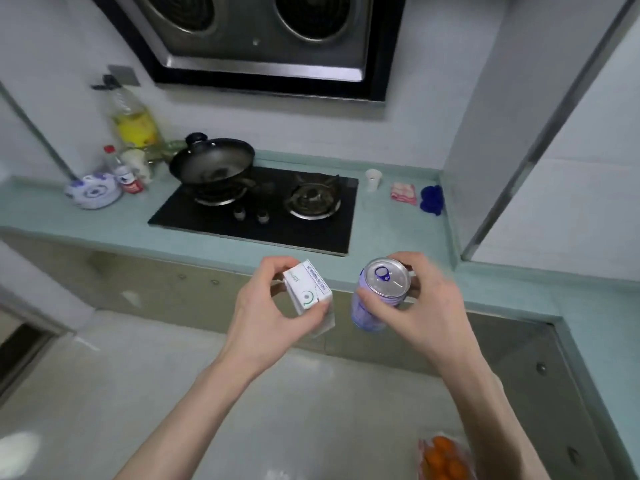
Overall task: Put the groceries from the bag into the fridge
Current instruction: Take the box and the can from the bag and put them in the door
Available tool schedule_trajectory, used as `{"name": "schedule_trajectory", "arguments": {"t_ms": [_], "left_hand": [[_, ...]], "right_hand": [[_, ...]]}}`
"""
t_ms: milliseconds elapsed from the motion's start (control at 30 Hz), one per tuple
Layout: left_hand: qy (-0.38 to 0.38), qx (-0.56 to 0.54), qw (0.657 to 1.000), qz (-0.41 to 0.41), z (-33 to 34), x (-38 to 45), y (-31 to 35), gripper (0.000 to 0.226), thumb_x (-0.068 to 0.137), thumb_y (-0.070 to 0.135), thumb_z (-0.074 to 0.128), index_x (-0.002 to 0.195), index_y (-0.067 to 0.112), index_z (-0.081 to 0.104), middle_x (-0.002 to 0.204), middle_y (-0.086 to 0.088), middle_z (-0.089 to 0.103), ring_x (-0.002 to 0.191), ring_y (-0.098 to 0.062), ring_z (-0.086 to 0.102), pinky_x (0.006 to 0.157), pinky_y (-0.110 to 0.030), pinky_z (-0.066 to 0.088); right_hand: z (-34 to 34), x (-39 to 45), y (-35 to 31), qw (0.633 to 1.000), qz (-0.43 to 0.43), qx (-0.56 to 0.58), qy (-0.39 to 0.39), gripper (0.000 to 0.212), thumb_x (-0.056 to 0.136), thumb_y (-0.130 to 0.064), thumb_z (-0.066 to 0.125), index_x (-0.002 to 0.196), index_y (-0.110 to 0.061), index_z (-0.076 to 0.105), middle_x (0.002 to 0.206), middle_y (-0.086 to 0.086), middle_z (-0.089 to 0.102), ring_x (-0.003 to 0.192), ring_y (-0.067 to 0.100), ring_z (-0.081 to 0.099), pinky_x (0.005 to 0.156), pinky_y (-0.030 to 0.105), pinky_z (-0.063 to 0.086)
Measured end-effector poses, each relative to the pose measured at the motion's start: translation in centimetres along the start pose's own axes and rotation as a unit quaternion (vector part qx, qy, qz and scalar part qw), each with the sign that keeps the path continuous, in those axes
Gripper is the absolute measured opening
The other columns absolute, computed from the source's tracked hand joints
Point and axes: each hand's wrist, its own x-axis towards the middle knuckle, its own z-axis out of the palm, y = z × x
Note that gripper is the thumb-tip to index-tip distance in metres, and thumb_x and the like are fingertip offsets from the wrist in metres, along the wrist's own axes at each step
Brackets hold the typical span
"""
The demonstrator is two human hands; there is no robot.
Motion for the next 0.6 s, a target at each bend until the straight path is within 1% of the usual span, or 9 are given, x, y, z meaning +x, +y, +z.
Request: {"name": "schedule_trajectory", "arguments": {"t_ms": [100,167,300,400,533,600], "left_hand": [[0.052,0.016,0.998,-0.01,-4.0,-1.4,-0.5,0.057,0.068,0.028,0.092,0.116,0.032,0.06,0.111,0.018,0.069,0.107,-0.004,0.065,0.093,-0.015,0.05],[0.089,0.028,0.996,-0.018,-6.8,-2.6,-0.6,0.057,0.069,0.03,0.091,0.117,0.034,0.062,0.112,0.017,0.07,0.107,-0.005,0.066,0.094,-0.02,0.052],[0.166,0.058,0.984,-0.026,-12.9,-5.6,-1.2,0.054,0.071,0.027,0.091,0.117,0.033,0.064,0.11,0.015,0.071,0.106,-0.008,0.067,0.094,-0.023,0.053],[0.226,0.073,0.97,-0.046,-17.8,-8.5,-1.7,0.053,0.07,0.026,0.092,0.116,0.033,0.065,0.109,0.015,0.071,0.105,-0.007,0.067,0.093,-0.023,0.054],[0.288,0.084,0.951,-0.067,-24.7,-13.1,-2.7,0.053,0.07,0.026,0.091,0.116,0.03,0.065,0.108,0.016,0.071,0.102,-0.004,0.068,0.09,-0.016,0.052],[0.319,0.086,0.94,-0.082,-28.2,-15.6,-3.4,0.052,0.07,0.027,0.092,0.115,0.03,0.066,0.107,0.016,0.072,0.1,-0.004,0.068,0.088,-0.015,0.052]], "right_hand": [[2.8,1.2,-2.6,0.998,-0.049,0.026,-0.038,0.043,0.075,-0.042,0.088,0.109,-0.036,0.061,0.103,-0.021,0.069,0.094,0.003,0.069,0.084,0.032,0.058],[4.7,1.6,-4.8,0.994,-0.08,0.045,-0.062,0.042,0.077,-0.041,0.087,0.11,-0.035,0.063,0.106,-0.02,0.069,0.097,0.004,0.068,0.085,0.031,0.058],[9.3,1.7,-10.0,0.98,-0.154,0.074,-0.103,0.04,0.078,-0.039,0.087,0.111,-0.031,0.065,0.109,-0.015,0.07,0.101,0.01,0.068,0.085,0.032,0.057],[13.0,0.9,-14.2,0.968,-0.193,0.091,-0.131,0.04,0.077,-0.04,0.087,0.11,-0.03,0.066,0.107,-0.015,0.07,0.1,0.008,0.068,0.082,0.026,0.056],[18.4,-1.4,-20.4,0.95,-0.239,0.111,-0.17,0.038,0.077,-0.039,0.086,0.108,-0.029,0.067,0.103,-0.015,0.071,0.097,0.007,0.067,0.08,0.019,0.052],[21.1,-3.0,-23.5,0.941,-0.255,0.118,-0.188,0.039,0.077,-0.042,0.086,0.108,-0.029,0.067,0.102,-0.018,0.071,0.095,0.006,0.067,0.079,0.015,0.051]]}}
